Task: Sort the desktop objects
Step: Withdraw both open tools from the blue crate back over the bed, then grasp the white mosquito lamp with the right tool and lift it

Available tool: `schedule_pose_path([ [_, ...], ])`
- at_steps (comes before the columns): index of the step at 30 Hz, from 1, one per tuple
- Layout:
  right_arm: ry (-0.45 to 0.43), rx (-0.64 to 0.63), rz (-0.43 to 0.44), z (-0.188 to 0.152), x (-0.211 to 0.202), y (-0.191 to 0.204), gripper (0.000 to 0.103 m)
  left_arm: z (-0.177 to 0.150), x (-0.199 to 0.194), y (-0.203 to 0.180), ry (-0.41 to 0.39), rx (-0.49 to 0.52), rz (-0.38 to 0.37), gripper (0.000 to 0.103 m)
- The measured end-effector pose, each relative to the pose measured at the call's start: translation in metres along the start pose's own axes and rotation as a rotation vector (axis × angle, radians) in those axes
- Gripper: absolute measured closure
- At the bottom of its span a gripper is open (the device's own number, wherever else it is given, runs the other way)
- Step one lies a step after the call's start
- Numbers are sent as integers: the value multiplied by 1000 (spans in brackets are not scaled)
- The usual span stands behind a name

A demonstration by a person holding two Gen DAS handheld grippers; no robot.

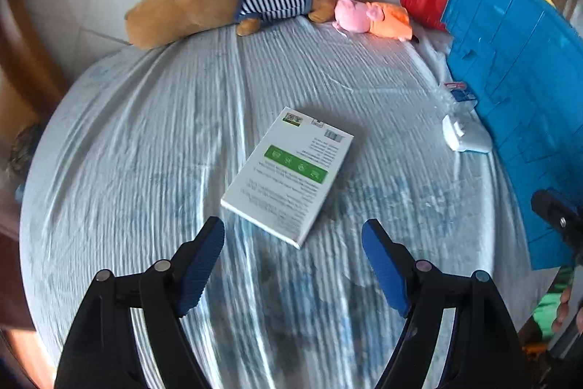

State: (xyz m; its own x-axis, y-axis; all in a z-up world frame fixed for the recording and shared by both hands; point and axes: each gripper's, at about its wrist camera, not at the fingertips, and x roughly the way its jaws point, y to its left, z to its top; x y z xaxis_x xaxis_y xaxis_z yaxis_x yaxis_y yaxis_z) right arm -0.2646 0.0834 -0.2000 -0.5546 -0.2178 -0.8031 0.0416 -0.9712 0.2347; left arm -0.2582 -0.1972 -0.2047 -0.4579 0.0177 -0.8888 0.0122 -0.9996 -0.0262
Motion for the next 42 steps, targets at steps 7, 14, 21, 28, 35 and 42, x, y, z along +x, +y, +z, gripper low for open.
schedule_pose_path([
  [7, 11, 32, -66, 36, 68, -25, 1, 17, 55, 20, 40, -16, -7, 25],
  [14, 45, 26, -93, 46, 117, -40, 1, 45, 107, 16, 78, 10, 19, 25],
  [21, 11, -11, -132, 71, 137, -37, 1, 78, 126, -18, 53, 74, -44, 25],
  [28, 2, -73, -217, 120, 176, -34, 1, 105, 149, -41, 53, 97, -62, 25],
  [35, 82, -4, -281, 111, 202, -53, 1, 108, 165, -40, 76, 106, -70, 25],
  [42, 145, 31, -110, 61, 170, -37, 0, 112, 160, -49, 66, 117, -74, 25],
])
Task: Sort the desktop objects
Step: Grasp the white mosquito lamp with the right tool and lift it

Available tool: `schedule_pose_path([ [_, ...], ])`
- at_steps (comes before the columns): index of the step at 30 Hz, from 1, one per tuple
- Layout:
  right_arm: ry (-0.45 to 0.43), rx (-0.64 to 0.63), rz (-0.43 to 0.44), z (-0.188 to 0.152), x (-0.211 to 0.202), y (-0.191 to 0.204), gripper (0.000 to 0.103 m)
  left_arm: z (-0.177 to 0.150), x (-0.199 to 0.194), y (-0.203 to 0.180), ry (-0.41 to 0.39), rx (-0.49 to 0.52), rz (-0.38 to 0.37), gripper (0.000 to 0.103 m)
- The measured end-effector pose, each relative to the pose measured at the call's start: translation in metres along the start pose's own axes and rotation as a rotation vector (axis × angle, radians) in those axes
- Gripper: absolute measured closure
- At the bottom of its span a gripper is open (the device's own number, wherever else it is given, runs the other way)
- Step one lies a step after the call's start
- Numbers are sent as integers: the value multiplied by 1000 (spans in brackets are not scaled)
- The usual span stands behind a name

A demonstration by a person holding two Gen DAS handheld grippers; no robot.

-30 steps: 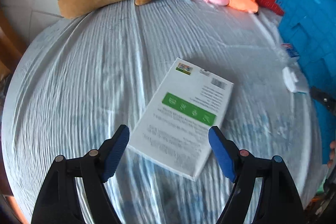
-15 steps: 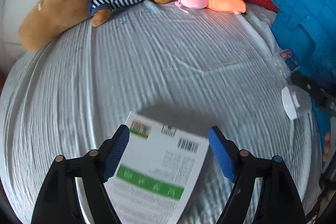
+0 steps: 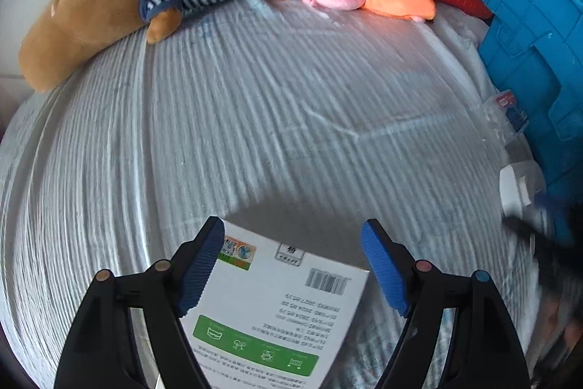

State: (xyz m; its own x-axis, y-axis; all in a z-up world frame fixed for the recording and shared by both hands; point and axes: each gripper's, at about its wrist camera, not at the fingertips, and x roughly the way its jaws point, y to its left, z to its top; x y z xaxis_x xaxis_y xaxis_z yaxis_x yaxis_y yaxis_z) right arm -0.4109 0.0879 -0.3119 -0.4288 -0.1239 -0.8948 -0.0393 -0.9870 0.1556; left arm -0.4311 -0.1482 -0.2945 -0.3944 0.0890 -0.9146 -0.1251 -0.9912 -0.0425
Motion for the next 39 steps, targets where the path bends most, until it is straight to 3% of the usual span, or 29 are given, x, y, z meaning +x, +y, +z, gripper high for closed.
schedule_pose_path([
  [4, 28, 95, 26, -44, -10, -16, 0, 6, -14, -17, -25, 58, -11, 25],
  [6, -28, 175, 20, -57, -23, -26, 1, 7, -19, -22, -27, 83, -14, 25],
  [10, -182, 462, 38, -55, -39, -43, 42, 5, -27, -24, -22, 117, -19, 25],
  [15, -267, 649, -22, -32, -24, -38, 37, 1, -36, -15, -38, 141, -53, 25],
  [19, -240, 722, -145, -12, -5, -44, 34, 1, -33, 1, -43, 137, -92, 25],
  [21, -225, 718, -210, -2, 4, -42, 27, 5, -28, 10, -44, 129, -110, 25],
  [23, -211, 678, -262, 8, 14, -37, 9, 8, -22, 14, -45, 128, -131, 25],
  [25, -215, 630, -302, 17, 21, -30, 4, 12, -16, 16, -45, 130, -144, 25],
  [27, -169, 552, -357, 23, 34, -27, 6, 15, -10, 16, -42, 132, -155, 25],
  [29, -161, 487, -371, 21, 34, -28, 18, 17, -6, 15, -45, 132, -167, 25],
  [33, -128, 422, -314, -8, 15, -36, 18, 22, 2, 3, -53, 160, -185, 26],
  [39, -101, 376, -269, -73, -20, -45, 18, 41, 15, -73, -99, 311, -231, 26],
])
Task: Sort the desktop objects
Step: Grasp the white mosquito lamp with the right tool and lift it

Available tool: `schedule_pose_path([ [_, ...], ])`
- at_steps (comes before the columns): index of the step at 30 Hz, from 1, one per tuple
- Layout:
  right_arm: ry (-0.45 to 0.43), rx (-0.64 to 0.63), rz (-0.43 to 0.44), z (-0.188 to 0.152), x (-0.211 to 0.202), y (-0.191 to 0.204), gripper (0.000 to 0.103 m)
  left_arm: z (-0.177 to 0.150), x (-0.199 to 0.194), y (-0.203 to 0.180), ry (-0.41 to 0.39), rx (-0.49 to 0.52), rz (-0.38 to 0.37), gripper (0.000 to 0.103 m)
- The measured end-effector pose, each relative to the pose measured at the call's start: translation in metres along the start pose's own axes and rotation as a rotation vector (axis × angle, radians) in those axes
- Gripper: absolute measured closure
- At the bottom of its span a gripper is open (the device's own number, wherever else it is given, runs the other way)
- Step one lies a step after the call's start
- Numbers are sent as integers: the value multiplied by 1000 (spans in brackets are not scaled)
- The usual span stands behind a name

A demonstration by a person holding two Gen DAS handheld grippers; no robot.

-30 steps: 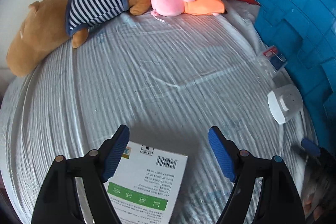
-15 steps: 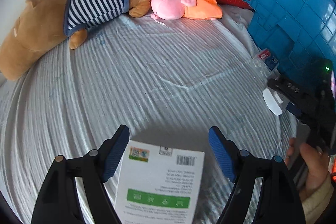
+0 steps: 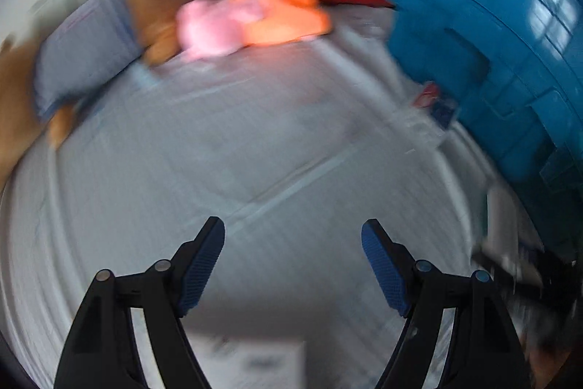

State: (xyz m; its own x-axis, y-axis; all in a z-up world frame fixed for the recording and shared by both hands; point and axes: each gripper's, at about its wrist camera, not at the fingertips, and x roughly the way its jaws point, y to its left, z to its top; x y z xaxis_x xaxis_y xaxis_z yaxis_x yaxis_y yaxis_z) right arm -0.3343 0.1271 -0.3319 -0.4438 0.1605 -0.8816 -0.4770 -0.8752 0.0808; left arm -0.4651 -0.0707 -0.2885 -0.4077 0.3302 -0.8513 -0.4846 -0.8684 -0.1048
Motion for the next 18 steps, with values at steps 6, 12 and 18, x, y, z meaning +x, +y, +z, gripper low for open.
schedule_pose_path([
  [6, -29, -17, -5, -2, -4, -17, 18, 42, 43, -80, -63, 197, -74, 25],
  [12, -36, -17, 2, 2, 2, -32, 17, 63, 83, -129, -91, 360, -41, 25],
  [18, -60, -46, -11, -3, 2, -32, 17, 66, 106, -128, -43, 283, -88, 34],
])
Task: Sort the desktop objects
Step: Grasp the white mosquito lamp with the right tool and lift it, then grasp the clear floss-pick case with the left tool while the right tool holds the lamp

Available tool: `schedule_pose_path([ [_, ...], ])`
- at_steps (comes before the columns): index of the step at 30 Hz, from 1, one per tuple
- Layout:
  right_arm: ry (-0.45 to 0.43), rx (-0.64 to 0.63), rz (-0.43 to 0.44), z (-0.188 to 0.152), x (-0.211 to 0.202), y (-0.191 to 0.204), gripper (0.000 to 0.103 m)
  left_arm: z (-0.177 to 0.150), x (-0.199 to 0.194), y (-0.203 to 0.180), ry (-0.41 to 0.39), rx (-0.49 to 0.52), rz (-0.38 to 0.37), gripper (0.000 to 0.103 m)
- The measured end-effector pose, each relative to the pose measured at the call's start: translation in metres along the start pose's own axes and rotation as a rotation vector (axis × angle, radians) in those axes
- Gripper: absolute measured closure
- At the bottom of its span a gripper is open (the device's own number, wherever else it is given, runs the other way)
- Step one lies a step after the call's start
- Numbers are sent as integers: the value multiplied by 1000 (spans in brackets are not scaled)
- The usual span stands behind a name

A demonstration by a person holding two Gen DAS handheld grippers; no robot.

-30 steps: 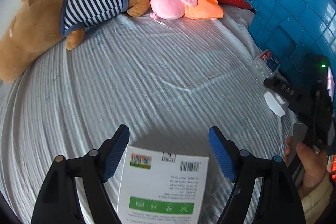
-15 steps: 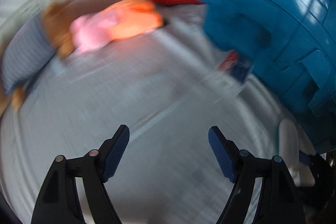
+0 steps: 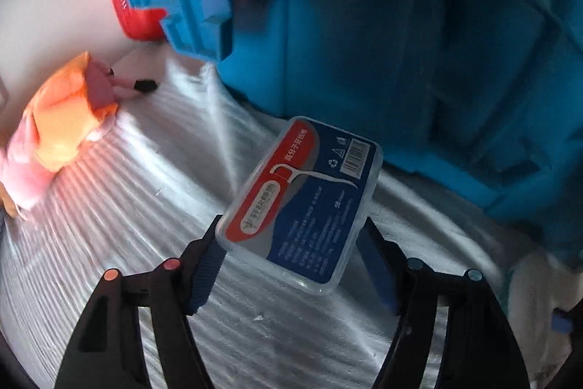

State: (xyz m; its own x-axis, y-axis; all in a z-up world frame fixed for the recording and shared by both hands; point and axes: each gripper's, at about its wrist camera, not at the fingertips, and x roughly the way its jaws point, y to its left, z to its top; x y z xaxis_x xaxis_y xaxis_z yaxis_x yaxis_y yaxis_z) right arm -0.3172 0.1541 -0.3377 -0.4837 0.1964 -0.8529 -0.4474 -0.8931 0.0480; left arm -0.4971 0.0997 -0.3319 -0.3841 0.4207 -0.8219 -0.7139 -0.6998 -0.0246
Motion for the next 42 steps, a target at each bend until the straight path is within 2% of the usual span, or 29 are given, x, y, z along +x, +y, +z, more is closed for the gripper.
schedule_pose_path([
  [5, 8, -26, -23, 0, 1, 6, 18, -21, -29, 5, 15, -37, 57, 35],
  [9, 14, -34, 10, 0, -9, 14, 18, -52, -76, 19, 32, -133, 134, 35],
  [15, -21, -100, 90, -3, -44, 39, 20, -115, -158, 29, 33, -272, 177, 38],
  [17, -22, -115, 123, -4, -53, 48, 58, -128, -177, 26, 45, -299, 194, 39],
  [18, -12, -117, 130, -4, -56, 49, 64, -136, -187, 25, 51, -310, 197, 39],
  [21, 18, -121, 150, -8, -64, 51, 66, -164, -213, 23, 72, -342, 205, 40],
  [24, 79, -126, 134, -30, -68, 32, 66, -186, -215, 15, 116, -357, 203, 40],
  [25, 91, -125, 133, -36, -68, 29, 65, -195, -215, 13, 126, -360, 197, 49],
  [27, 105, -132, 139, -41, -69, 25, 58, -210, -216, 13, 128, -391, 182, 49],
  [29, 104, -132, 172, -43, -72, 21, 30, -216, -218, 18, 116, -430, 171, 48],
  [31, 93, -129, 215, -38, -78, 23, 18, -218, -220, 21, 101, -443, 194, 28],
  [35, 73, -166, 252, -24, -83, 36, 16, -218, -219, 29, 99, -475, 246, 26],
  [38, 75, -184, 279, -11, -77, 50, 10, -220, -212, 33, 116, -536, 249, 26],
  [42, 112, -164, 327, 8, -52, 59, 10, -224, -202, 30, 128, -590, 238, 26],
])
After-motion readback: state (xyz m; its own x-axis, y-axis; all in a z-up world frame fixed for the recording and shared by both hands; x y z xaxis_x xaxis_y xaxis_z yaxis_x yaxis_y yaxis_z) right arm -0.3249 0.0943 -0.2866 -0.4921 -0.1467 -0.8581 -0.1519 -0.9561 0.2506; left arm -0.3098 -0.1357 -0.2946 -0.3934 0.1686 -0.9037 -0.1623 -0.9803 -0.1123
